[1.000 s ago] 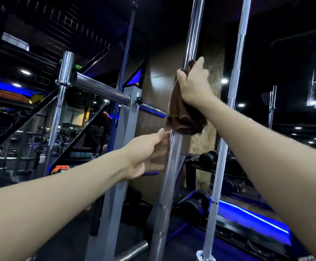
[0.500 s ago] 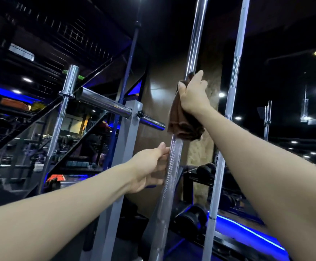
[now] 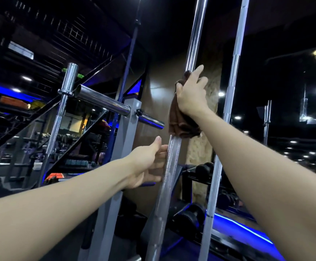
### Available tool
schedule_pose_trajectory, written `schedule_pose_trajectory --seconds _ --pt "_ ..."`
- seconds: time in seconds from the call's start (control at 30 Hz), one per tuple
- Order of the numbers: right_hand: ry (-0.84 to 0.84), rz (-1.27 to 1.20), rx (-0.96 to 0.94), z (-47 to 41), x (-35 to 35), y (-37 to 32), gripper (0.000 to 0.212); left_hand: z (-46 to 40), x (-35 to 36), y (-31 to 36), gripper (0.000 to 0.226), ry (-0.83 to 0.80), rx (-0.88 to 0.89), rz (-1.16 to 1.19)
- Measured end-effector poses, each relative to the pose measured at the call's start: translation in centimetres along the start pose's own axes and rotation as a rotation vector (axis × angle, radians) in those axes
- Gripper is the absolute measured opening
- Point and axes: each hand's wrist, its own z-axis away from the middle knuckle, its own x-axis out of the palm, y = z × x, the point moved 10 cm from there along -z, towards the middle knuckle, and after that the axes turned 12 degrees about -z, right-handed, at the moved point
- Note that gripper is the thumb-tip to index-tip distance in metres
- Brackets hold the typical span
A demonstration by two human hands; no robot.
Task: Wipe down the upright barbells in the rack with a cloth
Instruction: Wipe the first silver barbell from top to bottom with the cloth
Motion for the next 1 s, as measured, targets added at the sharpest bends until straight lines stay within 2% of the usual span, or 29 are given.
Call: schedule_pose_trajectory --seconds 0.2,0.37,0.43,0.6,0.8,0.9,1.0 --pt "0.03 0.228 -0.207 4.8 1.0 -0.3 0.075 0.9 0.1 0.7 0.046 0.05 0.029 -0.01" --pt "0.228 0.161 -0.603 7.4 -2.4 -3.4 0.082 1.7 0.9 1.2 0.043 0.039 0.04 -0.041" --pt "0.222 0.127 -0.608 5.1 -3.4 -4.6 0.076 1.7 1.0 1.4 0.045 0.032 0.036 -0.057" --pt "0.089 0.241 -0.454 1.0 -2.4 -3.4 0.059 1.7 0.9 1.3 0.051 0.045 0.038 -0.078" --pt "0.038 0.226 -0.584 7.2 0.4 -1.0 0.076 1.4 1.0 1.1 0.06 0.043 0.052 -0.01" --pt "0.025 0.13 -0.586 7.7 0.6 -0.3 0.068 1.2 0.9 1.0 0.059 0.055 0.059 -0.003" --pt "0.086 0.055 -0.553 3.5 -0.4 -0.7 0.056 0.9 0.7 0.7 0.058 0.066 0.053 -0.011"
